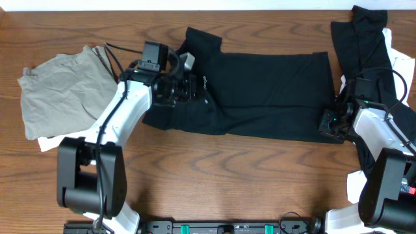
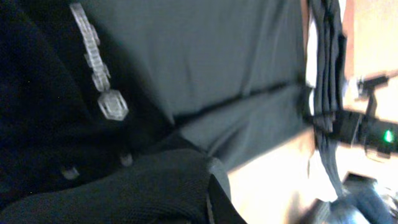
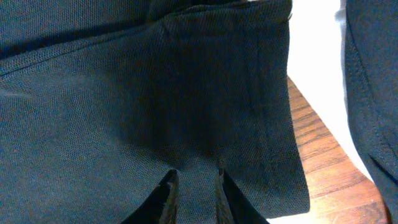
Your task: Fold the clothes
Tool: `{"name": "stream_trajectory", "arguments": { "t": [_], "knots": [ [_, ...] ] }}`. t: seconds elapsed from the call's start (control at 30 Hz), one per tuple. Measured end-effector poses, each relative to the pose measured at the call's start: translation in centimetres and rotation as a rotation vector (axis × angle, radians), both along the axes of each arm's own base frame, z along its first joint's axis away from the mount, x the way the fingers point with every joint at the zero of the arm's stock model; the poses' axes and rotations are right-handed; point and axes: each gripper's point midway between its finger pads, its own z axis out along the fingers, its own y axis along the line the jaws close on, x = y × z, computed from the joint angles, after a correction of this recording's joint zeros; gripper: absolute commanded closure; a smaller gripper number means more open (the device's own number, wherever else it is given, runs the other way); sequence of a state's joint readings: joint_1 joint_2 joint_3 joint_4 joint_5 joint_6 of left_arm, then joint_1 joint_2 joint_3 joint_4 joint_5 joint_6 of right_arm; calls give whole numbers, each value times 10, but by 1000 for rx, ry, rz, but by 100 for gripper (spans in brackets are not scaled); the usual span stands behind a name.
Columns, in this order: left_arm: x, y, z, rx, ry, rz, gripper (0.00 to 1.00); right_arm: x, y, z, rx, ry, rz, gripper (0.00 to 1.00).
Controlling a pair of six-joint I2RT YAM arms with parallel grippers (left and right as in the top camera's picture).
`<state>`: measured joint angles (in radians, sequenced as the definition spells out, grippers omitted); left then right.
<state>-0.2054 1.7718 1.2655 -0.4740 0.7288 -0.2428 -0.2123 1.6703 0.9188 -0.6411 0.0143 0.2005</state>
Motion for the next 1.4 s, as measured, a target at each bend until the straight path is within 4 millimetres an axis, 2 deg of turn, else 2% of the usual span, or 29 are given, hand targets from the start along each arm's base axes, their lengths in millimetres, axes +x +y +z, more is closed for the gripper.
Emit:
{"name": "stream_trajectory", "arguments": {
  "t": [0.07, 0.1, 0.13, 0.17, 0.2, 0.27, 0.43, 0.6, 0.83, 0.93, 1.07, 1.27, 1.4],
  "knots": [
    [11, 7, 2, 42, -27, 54, 89, 0, 0, 0, 0, 0, 0, 81],
    [15, 13, -1, 73, -30, 88, 83, 0, 0, 0, 0, 1, 0, 81],
    [19, 19, -4, 108, -29, 125, 68, 0, 0, 0, 0, 1, 0, 81],
    [21, 24, -7, 132, -25, 151, 60, 0, 0, 0, 0, 1, 0, 81],
    [23, 29, -10, 162, -25, 180, 54, 0, 0, 0, 0, 1, 0, 81],
    [25, 36, -13, 197, -22, 214, 50, 0, 0, 0, 0, 1, 0, 81],
    [21, 47, -21, 249, 19, 260, 50, 0, 0, 0, 0, 1, 0, 82],
    [-5, 46, -31, 259, 146, 247, 50, 0, 0, 0, 1, 1, 0, 82],
    [-34, 13, -40, 259, 217, 166, 50, -1, 0, 0, 1, 3, 0, 82],
    [-46, -3, -51, 268, 255, 140, 50, -2, 0, 0, 2, 8, 0, 82],
    [-58, -13, -70, 296, 328, 154, 50, -4, 1, -1, 4, 16, 0, 82],
    [-60, -9, -90, 338, 395, 227, 50, -4, 1, -1, 3, 16, 0, 81],
    [-45, -12, -97, 322, 361, 264, 51, -4, 1, -1, 4, 16, 0, 82]
  ]
}}
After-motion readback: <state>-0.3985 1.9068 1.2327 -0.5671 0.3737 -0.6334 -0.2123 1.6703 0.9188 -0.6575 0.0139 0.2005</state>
